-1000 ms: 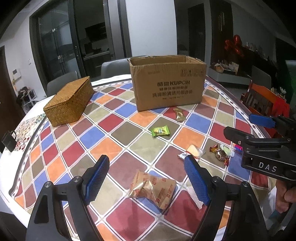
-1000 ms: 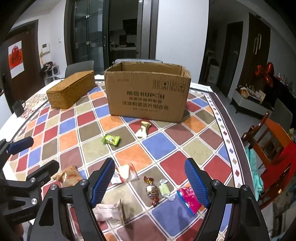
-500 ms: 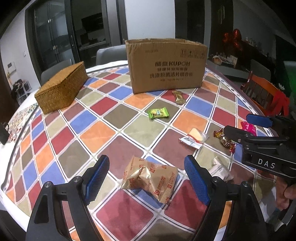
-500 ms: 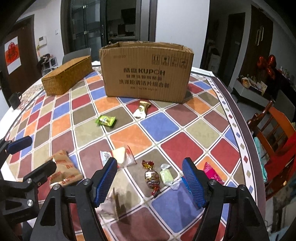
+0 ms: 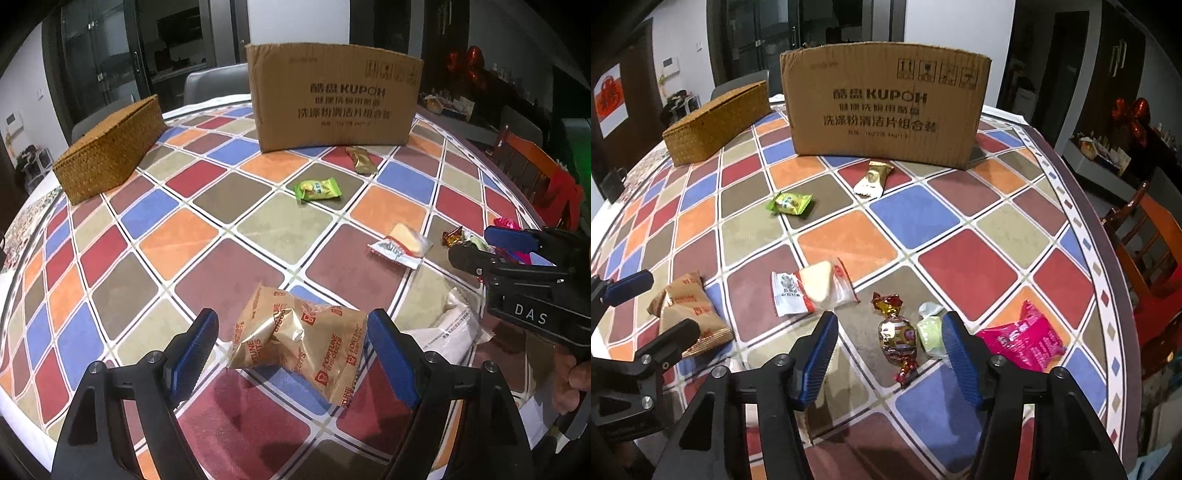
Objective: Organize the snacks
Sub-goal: 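Grasp the Fortune cookie packet with the left gripper while the right grasps the gold candy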
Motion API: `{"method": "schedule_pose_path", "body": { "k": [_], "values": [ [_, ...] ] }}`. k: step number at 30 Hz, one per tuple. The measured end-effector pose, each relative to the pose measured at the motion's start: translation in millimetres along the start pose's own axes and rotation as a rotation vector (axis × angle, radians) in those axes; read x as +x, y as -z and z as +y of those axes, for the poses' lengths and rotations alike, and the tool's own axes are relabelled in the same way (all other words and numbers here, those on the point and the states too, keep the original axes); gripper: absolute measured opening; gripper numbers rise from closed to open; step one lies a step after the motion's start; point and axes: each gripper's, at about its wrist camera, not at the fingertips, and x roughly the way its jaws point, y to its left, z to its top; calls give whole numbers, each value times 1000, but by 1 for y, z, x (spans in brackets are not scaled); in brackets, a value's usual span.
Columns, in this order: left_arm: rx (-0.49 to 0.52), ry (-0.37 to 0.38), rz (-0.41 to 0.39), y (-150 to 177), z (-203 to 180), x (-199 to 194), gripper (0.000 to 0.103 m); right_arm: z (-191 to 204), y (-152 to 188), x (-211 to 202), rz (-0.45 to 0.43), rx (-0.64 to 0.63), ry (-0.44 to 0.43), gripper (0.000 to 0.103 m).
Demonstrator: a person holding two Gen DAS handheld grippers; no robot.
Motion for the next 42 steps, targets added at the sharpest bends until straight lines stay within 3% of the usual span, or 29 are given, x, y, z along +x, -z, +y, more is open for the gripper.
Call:
{"method": "schedule_pose_path", "body": {
  "k": [8,13,20,22,27,42],
  "values": [
    [1,8,39,5,-3,14,82,0,4,8,9,-4,-3,48],
    [1,12,44,6,-5,15,78,3,6,12,44,-1,-69,24],
    [8,17,41,6,-6,14,69,3,7,14,45,7,-79,23],
    [11,19,39,6,-7,13,57,3,7,14,45,8,-80,23],
    [9,20,36,5,-6,12,50,3,6,11,35,7,-81,22],
    [1,3,-6,-5,-4,-6,47,4,-2,-3,-6,6,-88,22]
  ]
}}
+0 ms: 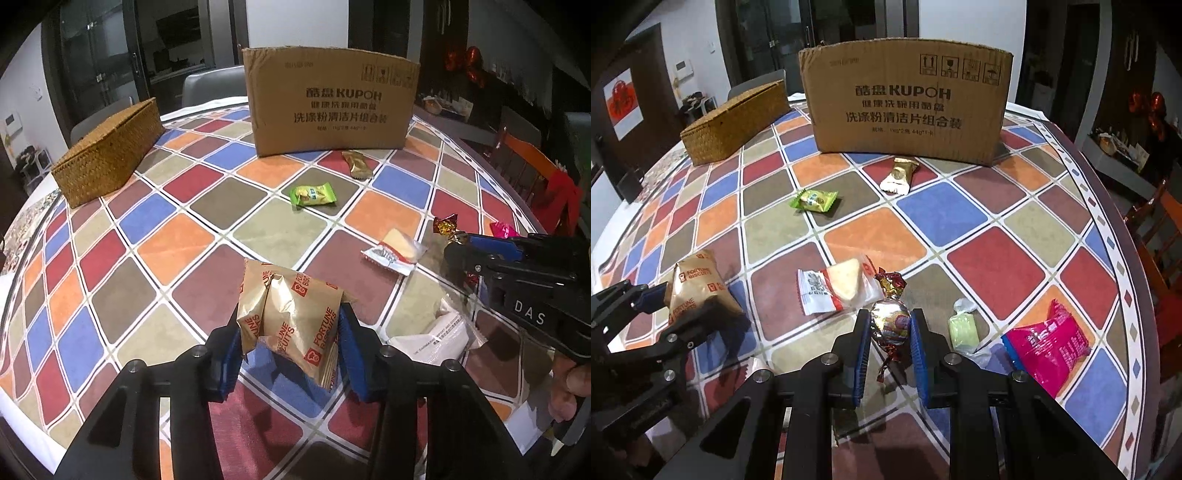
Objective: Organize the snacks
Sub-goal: 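Grasp the Fortune cookie packet with the left gripper while the right grasps the gold candy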
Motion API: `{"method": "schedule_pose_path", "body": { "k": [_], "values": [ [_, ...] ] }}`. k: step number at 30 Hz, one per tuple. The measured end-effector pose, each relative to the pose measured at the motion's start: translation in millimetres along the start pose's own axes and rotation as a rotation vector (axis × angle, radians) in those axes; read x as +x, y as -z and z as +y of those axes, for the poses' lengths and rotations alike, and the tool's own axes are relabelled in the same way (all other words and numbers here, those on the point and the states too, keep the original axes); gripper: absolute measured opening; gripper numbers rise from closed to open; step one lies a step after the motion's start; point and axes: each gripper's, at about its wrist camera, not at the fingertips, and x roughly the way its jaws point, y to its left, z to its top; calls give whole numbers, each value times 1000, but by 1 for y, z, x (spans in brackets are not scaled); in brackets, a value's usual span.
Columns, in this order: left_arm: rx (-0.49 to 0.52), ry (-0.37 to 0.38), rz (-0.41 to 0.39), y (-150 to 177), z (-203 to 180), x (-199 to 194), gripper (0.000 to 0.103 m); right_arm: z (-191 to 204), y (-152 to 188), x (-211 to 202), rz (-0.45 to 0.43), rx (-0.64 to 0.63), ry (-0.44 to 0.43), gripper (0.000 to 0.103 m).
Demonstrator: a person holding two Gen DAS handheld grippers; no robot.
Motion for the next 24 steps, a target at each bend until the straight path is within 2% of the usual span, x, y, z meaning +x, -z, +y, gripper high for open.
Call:
{"method": "schedule_pose_path", "body": {
  "k": [24],
  "values": [
    [-31,-18,-45,-40,5,-21,47,-3,-36,-32,-82,8,-1,22]
  ]
}}
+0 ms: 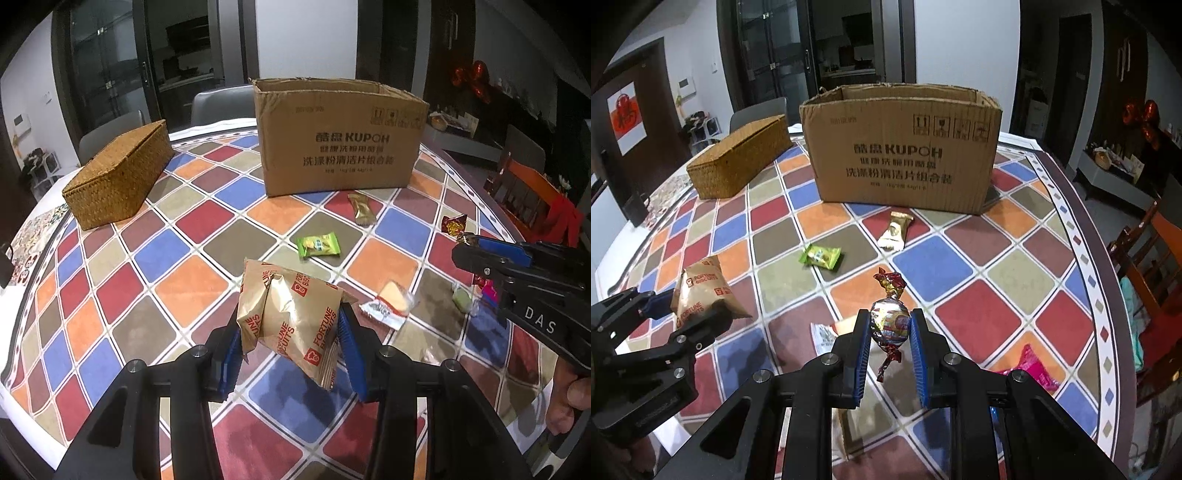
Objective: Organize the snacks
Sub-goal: 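Grasp the Fortune cookie packet with the left gripper while the right grasps the gold candy, then carry the cookie packet and gold candy up over the open KUPOH box with both grippers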
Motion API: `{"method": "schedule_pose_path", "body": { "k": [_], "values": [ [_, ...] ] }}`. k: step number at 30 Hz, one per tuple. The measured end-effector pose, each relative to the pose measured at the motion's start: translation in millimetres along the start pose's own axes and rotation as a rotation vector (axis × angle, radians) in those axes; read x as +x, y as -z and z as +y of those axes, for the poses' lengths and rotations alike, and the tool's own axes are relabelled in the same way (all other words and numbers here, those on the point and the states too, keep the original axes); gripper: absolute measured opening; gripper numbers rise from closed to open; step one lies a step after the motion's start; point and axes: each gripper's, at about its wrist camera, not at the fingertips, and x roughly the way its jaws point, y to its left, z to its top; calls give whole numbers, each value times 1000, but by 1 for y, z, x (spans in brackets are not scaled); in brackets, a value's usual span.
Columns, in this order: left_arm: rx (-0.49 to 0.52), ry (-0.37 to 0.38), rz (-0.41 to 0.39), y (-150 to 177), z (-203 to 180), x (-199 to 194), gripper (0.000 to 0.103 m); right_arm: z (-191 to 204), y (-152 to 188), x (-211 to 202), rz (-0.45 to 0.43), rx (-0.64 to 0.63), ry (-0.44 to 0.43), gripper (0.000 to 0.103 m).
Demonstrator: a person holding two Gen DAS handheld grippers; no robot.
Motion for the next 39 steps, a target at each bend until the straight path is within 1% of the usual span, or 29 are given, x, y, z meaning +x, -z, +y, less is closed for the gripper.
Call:
{"method": "schedule_pose_path", "body": {
  "k": [19,30,39],
  "values": [
    [-57,-58,-48,-47,11,-6,47,-1,-45,-5,-54,-11,-21,22],
    [-81,-56,-89,-76,16,-6,47,-7,-72,-4,-92,-8,-4,22],
    [-88,-59,-100,-99,18,0,47,-12,-96,-6,-123,-9,-3,23]
  ]
}}
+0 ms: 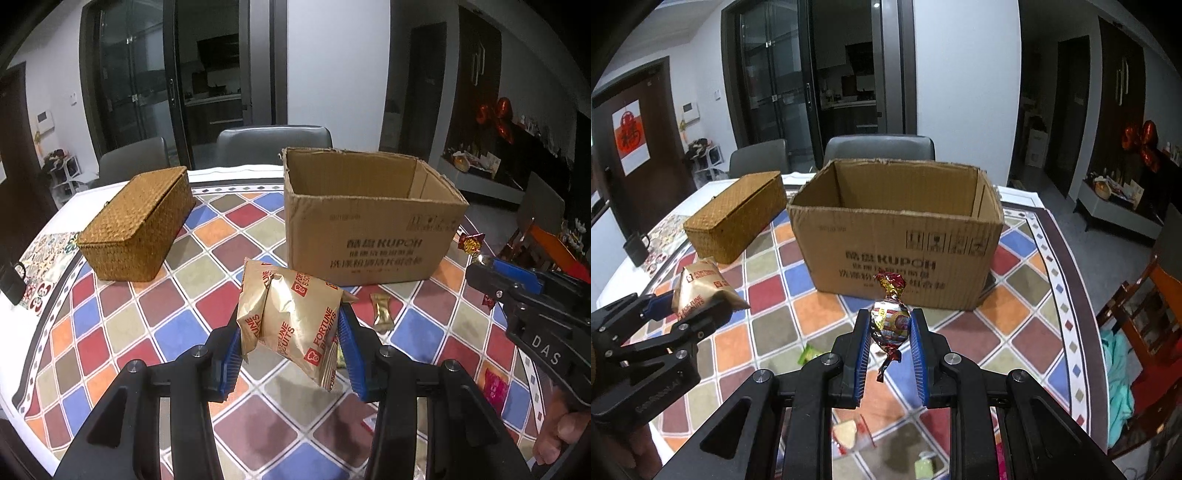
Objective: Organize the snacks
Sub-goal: 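Carry the cookie packet and gold candy up over the open KUPOH box with both grippers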
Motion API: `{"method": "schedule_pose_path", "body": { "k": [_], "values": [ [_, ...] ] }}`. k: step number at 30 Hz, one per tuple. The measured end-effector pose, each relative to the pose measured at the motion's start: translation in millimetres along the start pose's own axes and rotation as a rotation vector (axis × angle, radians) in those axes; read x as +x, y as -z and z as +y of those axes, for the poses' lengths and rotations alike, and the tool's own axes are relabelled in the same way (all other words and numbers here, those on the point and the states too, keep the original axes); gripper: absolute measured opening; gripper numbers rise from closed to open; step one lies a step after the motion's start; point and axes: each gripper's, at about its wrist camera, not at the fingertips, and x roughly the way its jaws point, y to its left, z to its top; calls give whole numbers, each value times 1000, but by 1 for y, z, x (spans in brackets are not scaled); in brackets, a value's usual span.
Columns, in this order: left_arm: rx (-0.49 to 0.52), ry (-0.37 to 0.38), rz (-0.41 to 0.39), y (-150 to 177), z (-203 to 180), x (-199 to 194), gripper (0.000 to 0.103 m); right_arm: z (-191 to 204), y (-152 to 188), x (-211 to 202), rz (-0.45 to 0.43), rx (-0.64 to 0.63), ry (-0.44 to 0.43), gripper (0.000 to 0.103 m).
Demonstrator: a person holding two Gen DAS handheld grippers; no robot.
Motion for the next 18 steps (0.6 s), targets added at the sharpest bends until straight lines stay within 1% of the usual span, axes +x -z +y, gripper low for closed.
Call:
{"method": "schedule_pose_path", "body": {
  "k": [11,18],
  "values": [
    [-3,0,-20,-31,1,9,47,-6,-31,6,-33,-2,-5,22],
    [-7,9,-63,-55,3,11,47,-9,-53,9,-62,-3,1,22]
  ]
}}
